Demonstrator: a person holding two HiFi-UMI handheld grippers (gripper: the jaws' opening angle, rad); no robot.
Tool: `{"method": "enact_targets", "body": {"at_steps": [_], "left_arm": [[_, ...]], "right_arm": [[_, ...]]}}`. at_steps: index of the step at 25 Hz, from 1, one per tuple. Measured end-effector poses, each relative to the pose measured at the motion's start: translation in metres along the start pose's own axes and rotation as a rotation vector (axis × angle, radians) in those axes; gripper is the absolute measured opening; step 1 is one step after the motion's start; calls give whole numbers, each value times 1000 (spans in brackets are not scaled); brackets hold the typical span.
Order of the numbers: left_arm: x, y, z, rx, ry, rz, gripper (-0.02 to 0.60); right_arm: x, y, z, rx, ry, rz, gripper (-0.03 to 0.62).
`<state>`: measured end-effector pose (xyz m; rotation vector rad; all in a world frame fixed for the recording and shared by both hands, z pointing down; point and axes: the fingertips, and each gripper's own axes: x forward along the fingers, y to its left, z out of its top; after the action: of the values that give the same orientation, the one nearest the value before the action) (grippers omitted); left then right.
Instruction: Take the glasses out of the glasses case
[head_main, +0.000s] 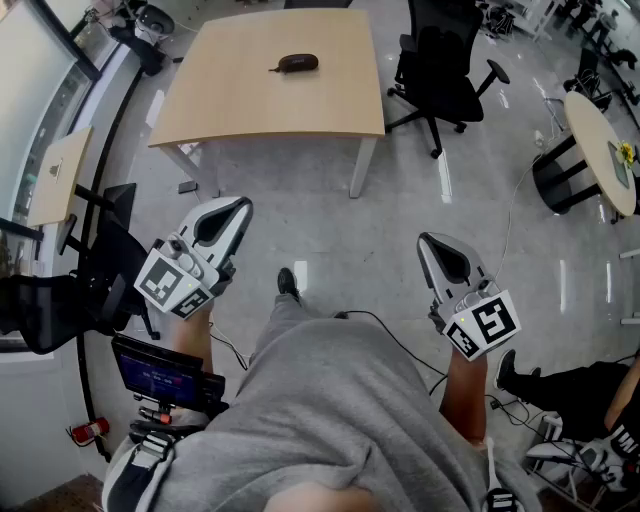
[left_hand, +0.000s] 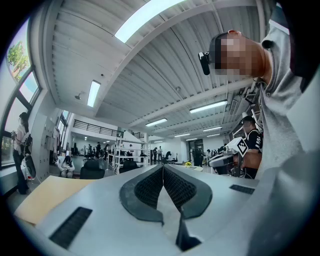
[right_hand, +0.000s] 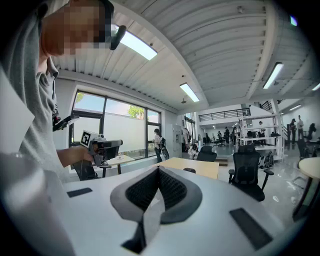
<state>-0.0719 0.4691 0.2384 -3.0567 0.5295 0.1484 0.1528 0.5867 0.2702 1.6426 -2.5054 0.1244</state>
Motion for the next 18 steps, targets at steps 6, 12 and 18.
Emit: {"method": "enact_targets", "body": {"at_steps": [6, 12, 18], "left_arm": [[1, 1, -4, -2, 8, 1, 6], [1, 5, -8, -9, 13, 8, 6], [0, 8, -14, -19, 24, 11, 6]], "right_arm": [[4, -3, -2, 7, 1, 2, 8], [11, -4, -7, 16, 12, 7, 8], [16, -6, -7, 46, 4, 13, 8]]}}
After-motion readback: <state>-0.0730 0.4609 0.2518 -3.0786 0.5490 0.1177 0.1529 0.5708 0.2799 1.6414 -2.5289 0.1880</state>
